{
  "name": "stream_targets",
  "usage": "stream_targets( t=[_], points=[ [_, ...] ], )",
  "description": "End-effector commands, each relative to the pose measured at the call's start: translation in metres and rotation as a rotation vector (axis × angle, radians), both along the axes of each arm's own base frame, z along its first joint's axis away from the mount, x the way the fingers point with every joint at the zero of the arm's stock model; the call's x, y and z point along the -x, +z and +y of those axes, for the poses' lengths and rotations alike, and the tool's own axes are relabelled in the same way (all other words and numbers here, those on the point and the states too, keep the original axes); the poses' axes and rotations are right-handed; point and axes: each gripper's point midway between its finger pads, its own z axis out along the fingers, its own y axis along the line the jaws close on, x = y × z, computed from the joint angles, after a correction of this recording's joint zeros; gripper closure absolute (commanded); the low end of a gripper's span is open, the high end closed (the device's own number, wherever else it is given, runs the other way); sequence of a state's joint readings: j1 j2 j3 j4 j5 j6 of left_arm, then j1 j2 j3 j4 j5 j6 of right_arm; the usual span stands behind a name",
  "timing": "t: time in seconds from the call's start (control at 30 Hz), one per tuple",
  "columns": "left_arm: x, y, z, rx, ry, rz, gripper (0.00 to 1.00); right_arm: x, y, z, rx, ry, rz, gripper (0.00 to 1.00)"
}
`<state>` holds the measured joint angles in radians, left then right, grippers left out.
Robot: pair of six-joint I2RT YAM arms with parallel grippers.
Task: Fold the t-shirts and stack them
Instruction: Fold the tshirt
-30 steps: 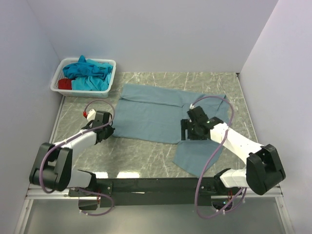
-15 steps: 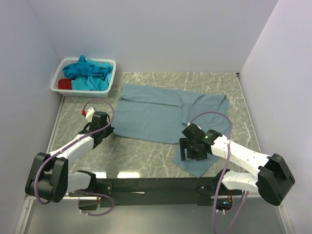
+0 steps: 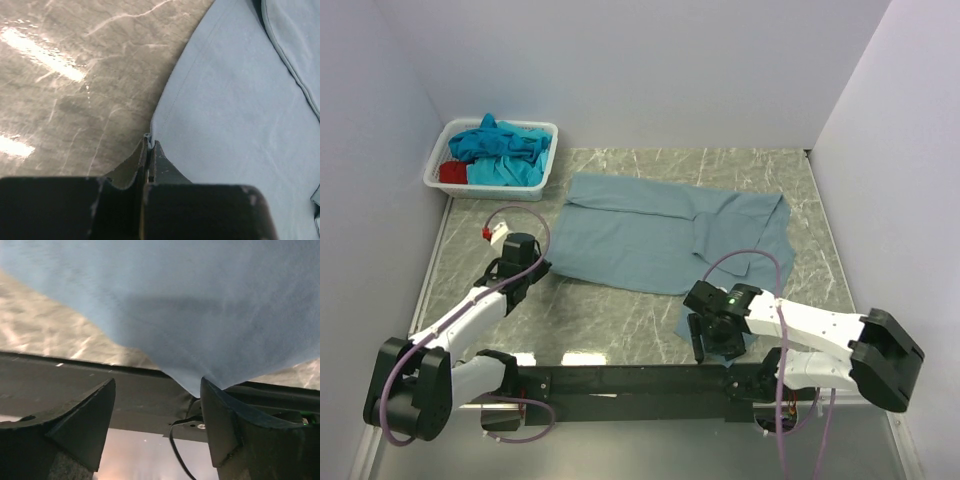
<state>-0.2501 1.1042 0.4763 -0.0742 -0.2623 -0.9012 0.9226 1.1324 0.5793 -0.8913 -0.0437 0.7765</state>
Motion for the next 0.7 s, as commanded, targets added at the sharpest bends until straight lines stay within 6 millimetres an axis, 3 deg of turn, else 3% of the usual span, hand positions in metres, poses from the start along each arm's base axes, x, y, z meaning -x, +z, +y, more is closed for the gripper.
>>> stream_targets(
  t=[0.0, 0.1, 0.13, 0.4, 0.53, 0.67],
  points=[
    [0.006, 0.001, 0.012, -0.022, 0.061, -0.004, 0.99, 0.004, -0.008, -0.011, 0.09, -0.028, 0.018, 0.28],
    [0.009, -0.001, 0.014, -0.023, 0.065, -0.002, 0.99, 0.006, -0.013, -0.015, 0.122, -0.022, 0.012, 0.44],
    [0.009, 0.0, 0.013, -0.022, 0.061, -0.007, 0.99, 0.005, -0.014, -0.014, 0.116, -0.027, 0.006, 0.57],
    [0.018, 0.003, 0.021, -0.034, 0.088, -0.026, 0.99, 0.001, -0.022, -0.001, 0.057, -0.043, -0.018, 0.97],
    [0.028, 0.005, 0.028, -0.046, 0.111, -0.034, 0.99, 0.008, -0.008, -0.005, 0.048, -0.05, -0.029, 1.0],
    [0.031, 0.003, 0.027, -0.031, 0.109, -0.047, 0.99, 0.002, 0.013, 0.005, -0.025, -0.06, -0.087, 1.0]
  ],
)
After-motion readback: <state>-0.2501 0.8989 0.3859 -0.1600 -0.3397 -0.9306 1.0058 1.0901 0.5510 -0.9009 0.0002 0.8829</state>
